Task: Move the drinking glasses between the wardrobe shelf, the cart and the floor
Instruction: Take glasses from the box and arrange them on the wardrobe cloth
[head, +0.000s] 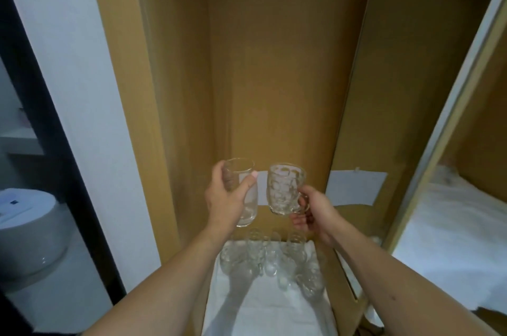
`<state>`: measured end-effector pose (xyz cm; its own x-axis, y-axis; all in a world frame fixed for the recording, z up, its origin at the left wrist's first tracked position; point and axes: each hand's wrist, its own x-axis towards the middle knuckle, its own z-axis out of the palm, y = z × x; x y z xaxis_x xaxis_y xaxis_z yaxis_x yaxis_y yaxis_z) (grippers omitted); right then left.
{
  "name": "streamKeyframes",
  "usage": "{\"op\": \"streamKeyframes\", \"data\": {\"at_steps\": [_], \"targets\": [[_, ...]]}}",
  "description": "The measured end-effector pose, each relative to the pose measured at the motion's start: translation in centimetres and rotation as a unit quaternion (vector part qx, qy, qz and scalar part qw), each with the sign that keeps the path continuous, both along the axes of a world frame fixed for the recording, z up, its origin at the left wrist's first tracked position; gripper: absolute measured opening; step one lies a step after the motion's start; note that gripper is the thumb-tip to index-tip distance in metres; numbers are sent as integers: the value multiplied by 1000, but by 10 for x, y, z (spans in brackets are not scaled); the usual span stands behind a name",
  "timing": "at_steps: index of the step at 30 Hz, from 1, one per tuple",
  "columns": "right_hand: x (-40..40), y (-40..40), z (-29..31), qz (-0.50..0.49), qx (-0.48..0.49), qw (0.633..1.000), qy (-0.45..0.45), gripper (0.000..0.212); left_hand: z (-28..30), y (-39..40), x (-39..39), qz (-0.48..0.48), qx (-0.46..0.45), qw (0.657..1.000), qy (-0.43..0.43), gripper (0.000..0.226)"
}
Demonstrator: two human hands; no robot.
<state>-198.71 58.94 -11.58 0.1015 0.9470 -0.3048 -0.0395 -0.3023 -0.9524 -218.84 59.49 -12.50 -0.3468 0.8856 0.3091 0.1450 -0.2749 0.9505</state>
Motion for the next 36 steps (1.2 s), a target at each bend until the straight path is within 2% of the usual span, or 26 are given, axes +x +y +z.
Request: {"op": "streamKeyframes", "data": {"at_steps": [11,16,21,30,36], "targets": [[46,-80,25,-4,9,1000,-15,43,18,-50,56,-24,11,1000,8,75],[101,-122,30,-15,28,999,-40,45,21,-87,117,-20,8,1000,9,68],[165,-166,29,-17,29,999,-40,49,21,-126,179,-47,5,998,29,70],[277,-246,23,-69,17,997,-27,45,18,-194,290,-97,-1,994,53,36],[321,-269,17,-109,9,994,-23,42,13,-206,334,-121,-12,991,56,45]]}}
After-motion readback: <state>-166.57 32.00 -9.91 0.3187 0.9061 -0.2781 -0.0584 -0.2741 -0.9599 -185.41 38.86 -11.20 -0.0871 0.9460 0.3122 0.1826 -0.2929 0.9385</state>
